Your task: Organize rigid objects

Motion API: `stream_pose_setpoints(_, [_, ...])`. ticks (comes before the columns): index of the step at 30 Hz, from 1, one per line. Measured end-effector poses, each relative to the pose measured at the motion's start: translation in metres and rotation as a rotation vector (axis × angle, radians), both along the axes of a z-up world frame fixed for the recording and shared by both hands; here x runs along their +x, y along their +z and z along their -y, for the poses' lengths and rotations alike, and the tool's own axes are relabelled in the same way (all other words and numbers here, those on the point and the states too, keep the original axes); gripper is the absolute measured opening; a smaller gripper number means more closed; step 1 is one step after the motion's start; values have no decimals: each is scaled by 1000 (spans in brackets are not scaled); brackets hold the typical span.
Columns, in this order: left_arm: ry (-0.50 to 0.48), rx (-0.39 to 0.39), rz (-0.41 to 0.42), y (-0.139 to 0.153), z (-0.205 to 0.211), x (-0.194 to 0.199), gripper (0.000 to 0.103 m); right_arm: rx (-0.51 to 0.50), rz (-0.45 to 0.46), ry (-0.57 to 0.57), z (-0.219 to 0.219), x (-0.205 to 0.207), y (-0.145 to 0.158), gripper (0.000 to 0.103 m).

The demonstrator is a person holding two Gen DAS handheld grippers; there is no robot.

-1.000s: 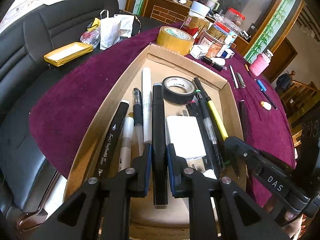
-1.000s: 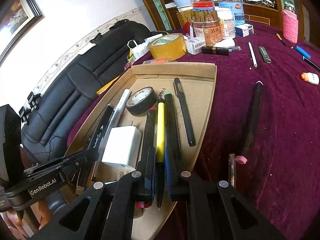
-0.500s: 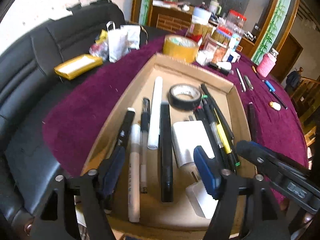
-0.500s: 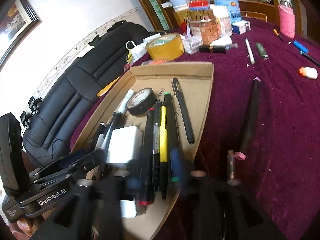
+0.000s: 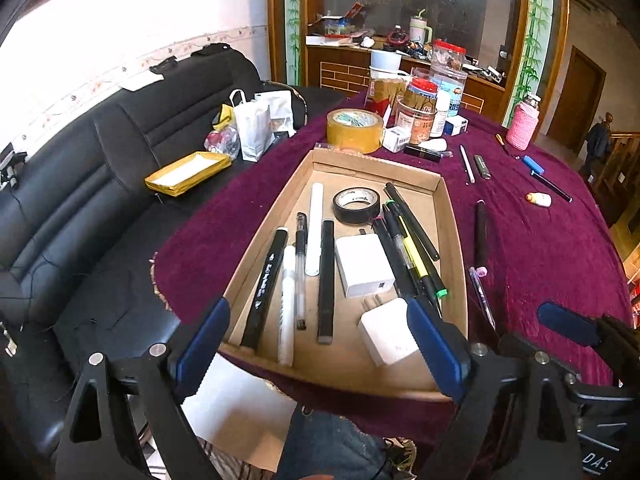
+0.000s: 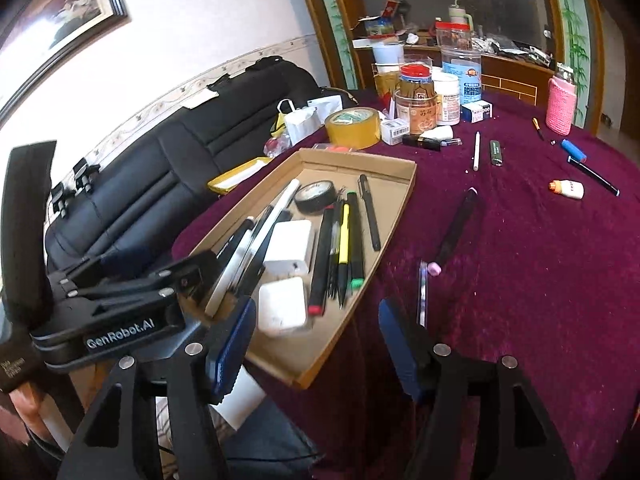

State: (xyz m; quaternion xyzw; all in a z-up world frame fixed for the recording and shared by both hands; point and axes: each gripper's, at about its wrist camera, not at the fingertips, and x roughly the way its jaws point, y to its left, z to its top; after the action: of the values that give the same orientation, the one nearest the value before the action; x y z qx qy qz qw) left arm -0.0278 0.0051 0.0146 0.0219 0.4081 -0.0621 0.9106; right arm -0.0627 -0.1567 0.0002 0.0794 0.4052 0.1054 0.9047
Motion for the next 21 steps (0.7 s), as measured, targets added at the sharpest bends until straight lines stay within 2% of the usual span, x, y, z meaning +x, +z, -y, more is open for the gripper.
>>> stream_pose_setpoints(10, [17,-10,-19,-2,-6,-8,89,9,-12,11,-6,-11,-3,68])
stream_pose_setpoints(21, [21,-15,-41,-11,-9,-4,89,1,-32,17,-11,-4,-10,68])
